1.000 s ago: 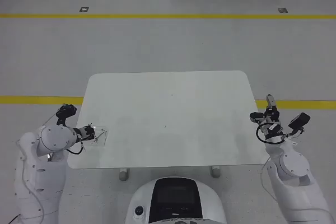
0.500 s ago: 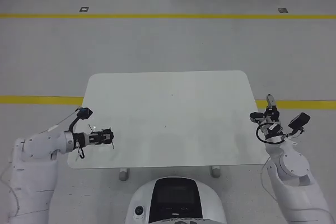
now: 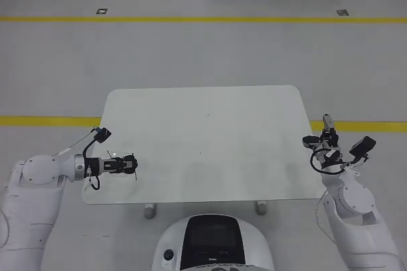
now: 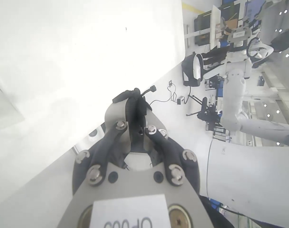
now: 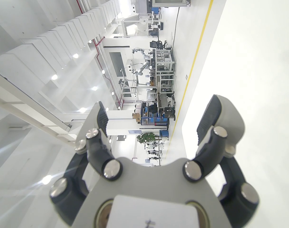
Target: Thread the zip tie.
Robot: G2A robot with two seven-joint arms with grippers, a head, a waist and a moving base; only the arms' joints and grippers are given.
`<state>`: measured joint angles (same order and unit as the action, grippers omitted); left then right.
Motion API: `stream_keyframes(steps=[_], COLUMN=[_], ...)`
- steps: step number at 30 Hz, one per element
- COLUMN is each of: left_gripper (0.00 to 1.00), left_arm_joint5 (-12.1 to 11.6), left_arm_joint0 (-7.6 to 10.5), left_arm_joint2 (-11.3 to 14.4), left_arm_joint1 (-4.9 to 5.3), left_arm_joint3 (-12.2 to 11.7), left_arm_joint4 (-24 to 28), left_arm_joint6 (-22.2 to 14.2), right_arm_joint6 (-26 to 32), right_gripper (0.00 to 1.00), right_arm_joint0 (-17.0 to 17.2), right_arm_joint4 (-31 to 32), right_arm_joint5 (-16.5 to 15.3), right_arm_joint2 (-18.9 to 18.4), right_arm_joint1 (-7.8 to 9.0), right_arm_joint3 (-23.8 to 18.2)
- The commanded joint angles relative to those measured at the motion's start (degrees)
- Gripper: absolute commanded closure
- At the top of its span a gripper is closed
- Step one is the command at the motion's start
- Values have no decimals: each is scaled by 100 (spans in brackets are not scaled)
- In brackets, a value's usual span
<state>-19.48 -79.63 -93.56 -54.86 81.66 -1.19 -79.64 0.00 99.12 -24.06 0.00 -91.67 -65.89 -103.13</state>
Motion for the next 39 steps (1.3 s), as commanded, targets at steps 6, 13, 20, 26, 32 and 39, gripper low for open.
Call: stream_keyframes(steps=[6,13,20,26,32,39], left_gripper=[100,100,100,100,100,100], left_arm_joint5=[0,1,0,0,0,0], left_arm_joint0=[0,-7,-169,-481,-755,-744], left_arm_joint2=[0,19,96,114,249,214], left_arm_joint1=[0,-1,81,196,370,465], left_arm_joint3=[0,23,659,1465,1864,1770], left_arm_joint4=[0,-27,-951,-1949,-2750,-2676], left_arm_joint6=[0,83,816,1694,2477,2848], right_arm_joint6=[0,0,300,1797,3181,3382], right_gripper=[0,0,0,0,0,0], right_arm_joint0=[0,0,-101,-653,-1781,-2419], right_arm_joint4=[0,0,508,1424,2124,2140], right_arm_joint5=[0,0,269,1220,1948,1948], right_arm_joint2=[0,0,-125,277,1285,1934], right_arm_joint1=[0,0,45,139,149,60], right_arm_joint3=[0,0,-185,-574,-42,656])
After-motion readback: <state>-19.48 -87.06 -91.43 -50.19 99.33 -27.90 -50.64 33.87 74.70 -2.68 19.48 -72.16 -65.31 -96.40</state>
